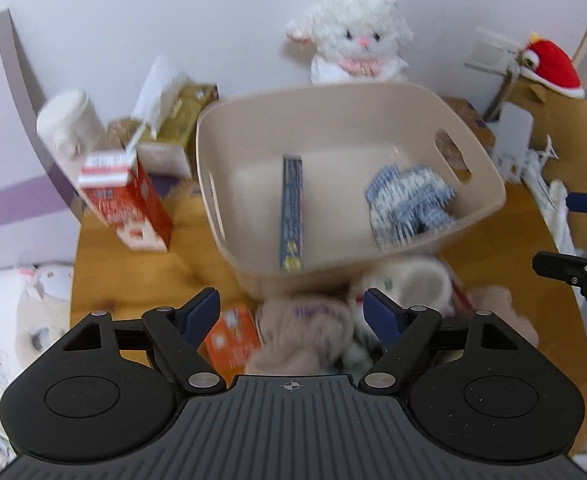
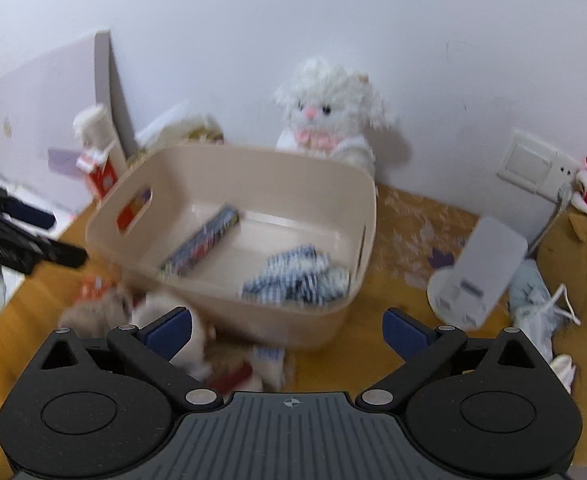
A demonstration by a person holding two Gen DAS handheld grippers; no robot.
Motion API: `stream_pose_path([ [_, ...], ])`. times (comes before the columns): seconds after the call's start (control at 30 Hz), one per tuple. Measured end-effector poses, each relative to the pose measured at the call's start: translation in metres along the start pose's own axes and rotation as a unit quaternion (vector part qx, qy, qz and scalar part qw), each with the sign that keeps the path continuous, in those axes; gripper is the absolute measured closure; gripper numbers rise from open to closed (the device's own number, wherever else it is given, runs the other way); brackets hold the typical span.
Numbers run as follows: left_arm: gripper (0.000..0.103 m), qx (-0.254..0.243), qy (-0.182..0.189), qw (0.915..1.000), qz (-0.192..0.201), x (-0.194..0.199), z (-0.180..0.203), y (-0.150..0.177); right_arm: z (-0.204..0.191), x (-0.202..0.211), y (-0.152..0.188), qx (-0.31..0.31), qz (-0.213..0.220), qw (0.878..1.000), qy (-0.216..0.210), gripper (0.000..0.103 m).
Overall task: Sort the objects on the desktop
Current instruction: 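Grasp the brown claw clip with the left tool while the right tool grasps the beige fleece hat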
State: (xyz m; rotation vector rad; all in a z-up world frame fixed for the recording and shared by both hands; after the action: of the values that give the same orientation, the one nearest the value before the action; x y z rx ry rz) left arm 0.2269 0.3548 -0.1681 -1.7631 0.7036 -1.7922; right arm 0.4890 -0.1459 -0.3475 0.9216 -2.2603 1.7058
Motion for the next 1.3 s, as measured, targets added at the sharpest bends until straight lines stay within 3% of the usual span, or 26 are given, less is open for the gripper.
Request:
stream_pose_path([
  [0.4,0.023,-0.048,0.013,0.9965,-0.068,0.004,0.016,0.087,0.003,0.017,0.104,-0.004,-0.109,0.994,0.001,0.000],
  [0.7,0.023,-0.068,0.009,0.9889,-0.132,-0.016,0.021,0.129,-0.009,0.005,0.129,0.051,-0.134,0.989,-0.018,0.000],
  [0.8,0.023,-0.076,-0.013,0.9831,-0.166,-0.026,0.018,0.145,-0.010,-0.005,0.133,0.069,-0.138,0.988,-0.016,0.000],
  [1.07,0.023,-0.067,-0.016,0.9805,-0.184,-0.040,0.022,0.156,-0.007,-0.028,0.142,0.060,-0.157,0.986,-0.003,0.000],
  [1.17,0.032,-0.065,-0.011,0.9802,-0.187,-0.042,0.024,0.159,-0.007,-0.031,0.144,0.056,-0.157,0.986,-0.001,0.000],
  [1.23,0.052,-0.064,-0.005,0.9794,-0.191,-0.042,0.025,0.162,-0.006,-0.033,0.145,0.051,-0.155,0.987,-0.002,0.002],
  [1.27,0.054,-0.056,-0.010,0.9795,-0.193,-0.043,0.025,0.163,-0.005,-0.032,0.145,0.045,-0.153,0.987,-0.003,0.006],
  [1.3,0.059,-0.061,-0.014,0.9797,-0.190,-0.043,0.023,0.164,-0.004,-0.032,0.145,0.041,-0.152,0.988,-0.004,0.017],
])
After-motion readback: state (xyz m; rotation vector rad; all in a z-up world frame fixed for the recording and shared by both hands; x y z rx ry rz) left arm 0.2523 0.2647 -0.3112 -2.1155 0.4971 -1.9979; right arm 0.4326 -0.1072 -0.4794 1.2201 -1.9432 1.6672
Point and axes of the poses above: each gripper's, at about its wrist camera, not at the fingertips, and x roughly against the way its jaws point, z to its right, y to its underside, the point moved 10 cm from there along -x, roughly the way its jaws point, and after that the axes turned 14 degrees about z, right-handed, at the moved point
